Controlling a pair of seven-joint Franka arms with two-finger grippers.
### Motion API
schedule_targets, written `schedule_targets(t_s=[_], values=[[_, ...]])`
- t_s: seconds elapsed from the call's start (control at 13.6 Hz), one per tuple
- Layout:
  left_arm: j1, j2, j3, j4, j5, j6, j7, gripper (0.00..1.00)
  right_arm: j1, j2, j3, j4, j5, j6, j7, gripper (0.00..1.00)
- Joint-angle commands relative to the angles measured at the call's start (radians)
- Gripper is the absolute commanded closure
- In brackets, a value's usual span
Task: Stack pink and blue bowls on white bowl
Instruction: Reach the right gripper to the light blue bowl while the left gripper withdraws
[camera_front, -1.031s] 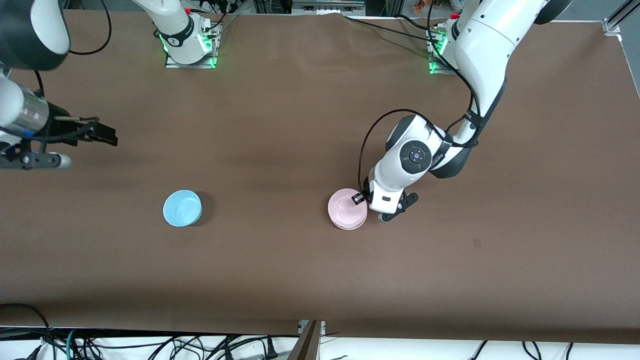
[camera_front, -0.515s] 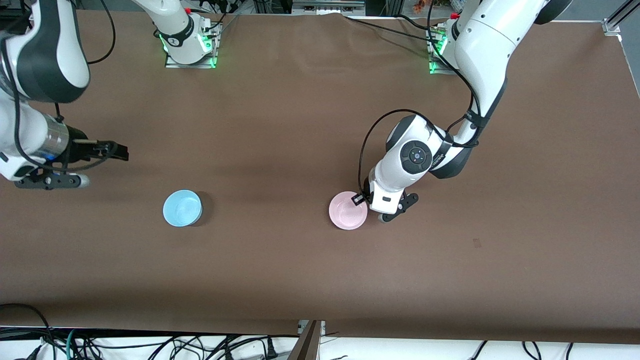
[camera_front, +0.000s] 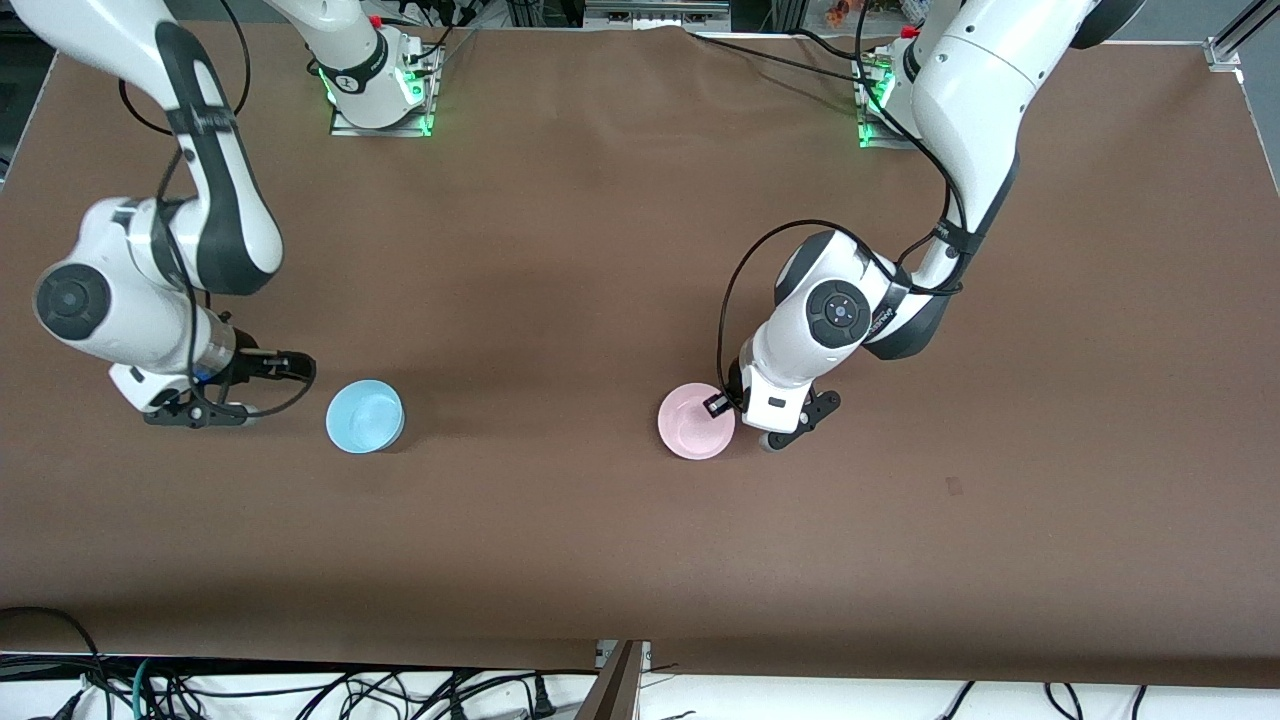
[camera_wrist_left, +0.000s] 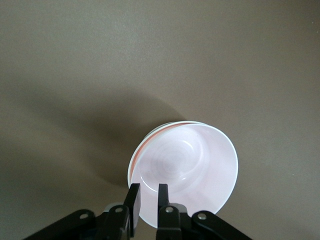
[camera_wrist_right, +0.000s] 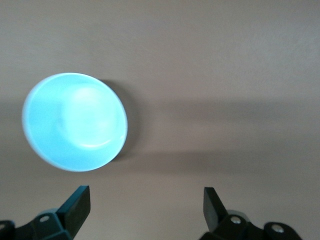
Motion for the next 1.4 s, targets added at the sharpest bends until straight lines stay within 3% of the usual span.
schedule_targets(t_s=[0.0,0.44,0.66,1.03,1.33], values=[[-0.012,0.011,0.007,0.025,0.019,-0.007,-0.008,0.87,-0.018,0.004,0.008,0.004,0.002,0.013,-0.016,0.01],[-0.011,0.027,0.02,0.027,0.042,-0.005,-0.005,0.9,-0.017,0.01,0.011,0.002,0.028,0.011,-0.008,0.02],[0.0,0.013,0.02,0.071,0.049,-0.028,-0.001,0.97,-0.017,0.05,0.013,0.005,0.062,0.022,-0.012,0.09],[0.028,-0.008,0.024,0.175,0.053,-0.22,0.04,1.0,-0.007,0.111,0.022,0.007,0.098,0.126,-0.012,0.14],[0.063,-0.033,0.023,0.212,0.052,-0.312,0.119,1.0,-0.003,0.119,0.022,0.007,0.104,0.128,-0.012,0.48]])
